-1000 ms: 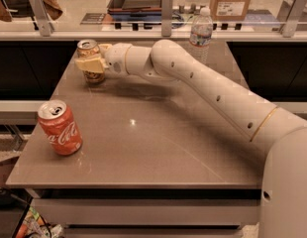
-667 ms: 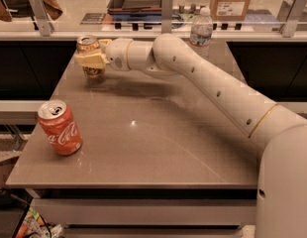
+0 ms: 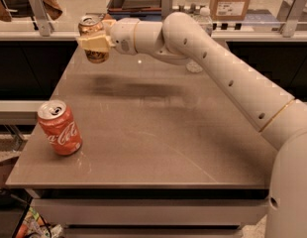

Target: Pick orange can

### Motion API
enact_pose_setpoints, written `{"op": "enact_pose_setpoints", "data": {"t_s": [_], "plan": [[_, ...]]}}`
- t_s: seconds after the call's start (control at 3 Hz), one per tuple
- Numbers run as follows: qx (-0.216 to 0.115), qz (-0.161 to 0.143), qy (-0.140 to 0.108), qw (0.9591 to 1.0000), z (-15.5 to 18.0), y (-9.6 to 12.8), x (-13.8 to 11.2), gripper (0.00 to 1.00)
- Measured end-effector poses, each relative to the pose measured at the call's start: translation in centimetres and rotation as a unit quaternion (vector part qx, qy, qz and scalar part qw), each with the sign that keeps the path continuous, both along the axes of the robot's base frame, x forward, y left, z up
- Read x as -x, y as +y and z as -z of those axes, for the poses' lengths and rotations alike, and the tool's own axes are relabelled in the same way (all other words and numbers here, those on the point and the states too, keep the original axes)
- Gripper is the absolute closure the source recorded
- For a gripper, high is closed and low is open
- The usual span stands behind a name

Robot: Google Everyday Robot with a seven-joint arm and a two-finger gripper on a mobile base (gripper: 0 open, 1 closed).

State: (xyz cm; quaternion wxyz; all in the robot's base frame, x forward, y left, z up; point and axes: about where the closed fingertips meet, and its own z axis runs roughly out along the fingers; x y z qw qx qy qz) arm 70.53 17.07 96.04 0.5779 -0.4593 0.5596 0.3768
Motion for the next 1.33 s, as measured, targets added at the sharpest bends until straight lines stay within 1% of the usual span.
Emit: {"op": "enact_pose_setpoints", "data": {"t_s": [0.33,0.67,1.0,1.33], "plan": [[0.003,0.003,-0.036,0.9993,-3.7,-1.0,0.9,1.0],[0.011,0.007,-0.066,0.9977,-6.6,-1.5,1.6,1.0],[0.027,0.012,-0.093,0.9953,-8.9,-1.4,2.1,1.0],[0.027,0.013,-0.094,0.9952,-9.0,-1.4,2.1,1.0]]}}
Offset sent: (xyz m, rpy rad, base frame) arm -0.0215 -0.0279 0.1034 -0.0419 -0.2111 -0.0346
